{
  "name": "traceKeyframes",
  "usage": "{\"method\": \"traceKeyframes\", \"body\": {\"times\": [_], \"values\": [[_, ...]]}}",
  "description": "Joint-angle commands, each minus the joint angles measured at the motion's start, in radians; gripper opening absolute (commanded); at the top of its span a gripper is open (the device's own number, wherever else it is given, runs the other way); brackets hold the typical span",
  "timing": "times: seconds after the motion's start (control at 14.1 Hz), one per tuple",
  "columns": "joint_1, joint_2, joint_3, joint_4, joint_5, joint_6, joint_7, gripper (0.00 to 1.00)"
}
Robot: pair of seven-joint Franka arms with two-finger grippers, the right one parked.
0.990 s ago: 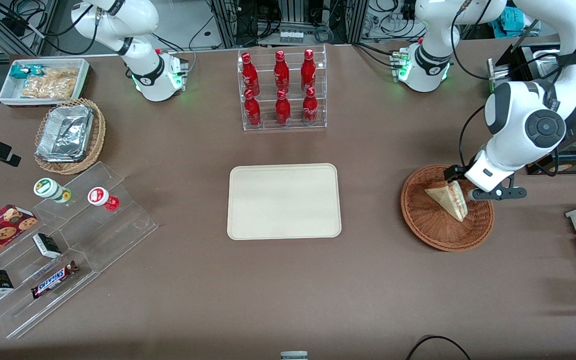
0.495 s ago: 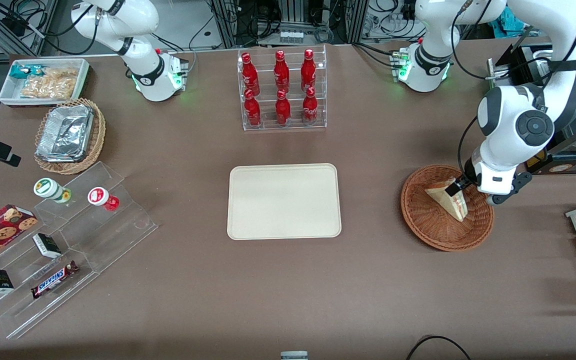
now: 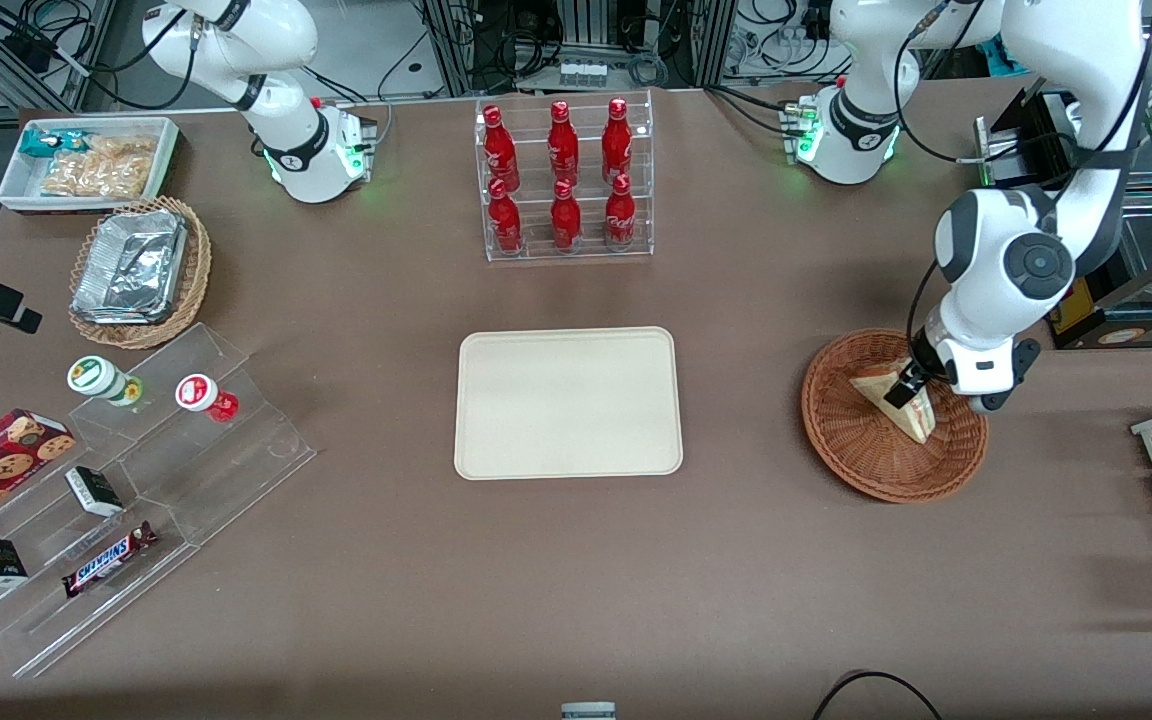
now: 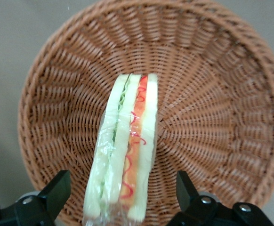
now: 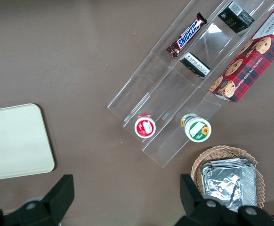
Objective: Place sandwich from basket to tray
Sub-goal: 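Lower the left gripper and close it on the sandwich, then lift the sandwich and carry it over the cream tray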
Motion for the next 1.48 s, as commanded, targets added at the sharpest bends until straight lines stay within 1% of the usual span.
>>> {"method": "traceKeyframes", "body": {"times": [0.0,0.07,0.14,0.21,0.42,0.49,0.64,0.78,0.85,0.92,0.99,1.06,1.27,1.41], "values": [[0.000,0.037,-0.003,-0.006,-0.001,0.039,-0.042,0.51],[0.000,0.031,-0.003,-0.006,-0.001,0.027,-0.044,0.26],[0.000,0.018,-0.003,-0.002,-0.001,0.011,-0.044,0.12],[0.000,0.000,-0.003,0.008,-0.001,-0.019,-0.042,0.07],[-0.013,-0.074,-0.016,0.073,0.008,-0.209,-0.019,0.03],[-0.025,-0.077,-0.041,0.113,0.008,-0.270,-0.015,0.00],[-0.037,-0.068,-0.091,0.208,0.001,-0.405,0.058,0.00],[-0.037,-0.048,-0.172,0.268,-0.001,-0.440,0.160,0.00],[-0.037,-0.020,-0.220,0.316,-0.001,-0.446,0.256,0.01],[-0.040,0.025,-0.264,0.377,-0.001,-0.452,0.296,0.02],[-0.057,0.071,-0.307,0.438,-0.003,-0.478,0.285,0.02],[-0.085,0.121,-0.329,0.496,0.008,-0.496,0.265,0.00],[-0.233,0.259,-0.334,0.638,0.016,-0.498,0.173,0.00],[-0.310,0.370,-0.331,0.768,0.017,-0.496,0.098,0.00]]}}
